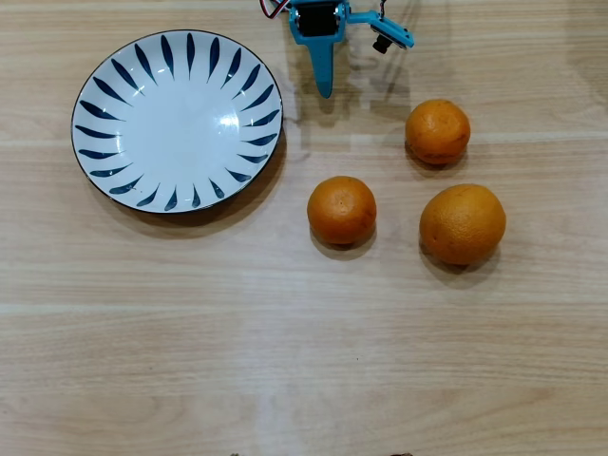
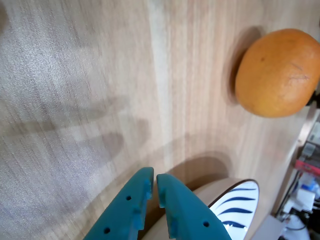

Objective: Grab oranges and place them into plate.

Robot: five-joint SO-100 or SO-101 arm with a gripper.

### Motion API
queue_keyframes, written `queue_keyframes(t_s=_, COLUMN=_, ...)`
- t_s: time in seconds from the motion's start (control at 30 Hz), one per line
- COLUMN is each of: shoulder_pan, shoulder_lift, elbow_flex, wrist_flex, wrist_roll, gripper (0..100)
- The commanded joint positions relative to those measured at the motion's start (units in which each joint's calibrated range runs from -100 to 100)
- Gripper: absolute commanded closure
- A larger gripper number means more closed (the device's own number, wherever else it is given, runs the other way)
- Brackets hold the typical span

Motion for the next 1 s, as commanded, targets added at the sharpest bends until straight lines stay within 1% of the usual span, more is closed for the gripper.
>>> queue_keyframes(t_s=0.0, shoulder_pan=0.5, shoulder_lift=-0.5, elbow_flex=0.0, wrist_flex=0.2, wrist_roll=-0.2, gripper=98)
queue_keyframes(t_s=0.27, shoulder_pan=0.9, shoulder_lift=-0.5, elbow_flex=0.0, wrist_flex=0.2, wrist_roll=0.2, gripper=98)
queue_keyframes(t_s=0.47, shoulder_pan=2.0, shoulder_lift=-0.5, elbow_flex=-0.3, wrist_flex=0.7, wrist_roll=5.5, gripper=98)
queue_keyframes(t_s=0.63, shoulder_pan=2.0, shoulder_lift=0.1, elbow_flex=-1.8, wrist_flex=0.1, wrist_roll=5.6, gripper=98)
queue_keyframes(t_s=0.77, shoulder_pan=2.0, shoulder_lift=8.1, elbow_flex=-13.4, wrist_flex=0.8, wrist_roll=5.6, gripper=98)
queue_keyframes(t_s=0.87, shoulder_pan=1.7, shoulder_lift=20.8, elbow_flex=-26.7, wrist_flex=0.9, wrist_roll=5.7, gripper=98)
queue_keyframes(t_s=0.97, shoulder_pan=-1.3, shoulder_lift=34.1, elbow_flex=-38.5, wrist_flex=0.9, wrist_roll=5.7, gripper=98)
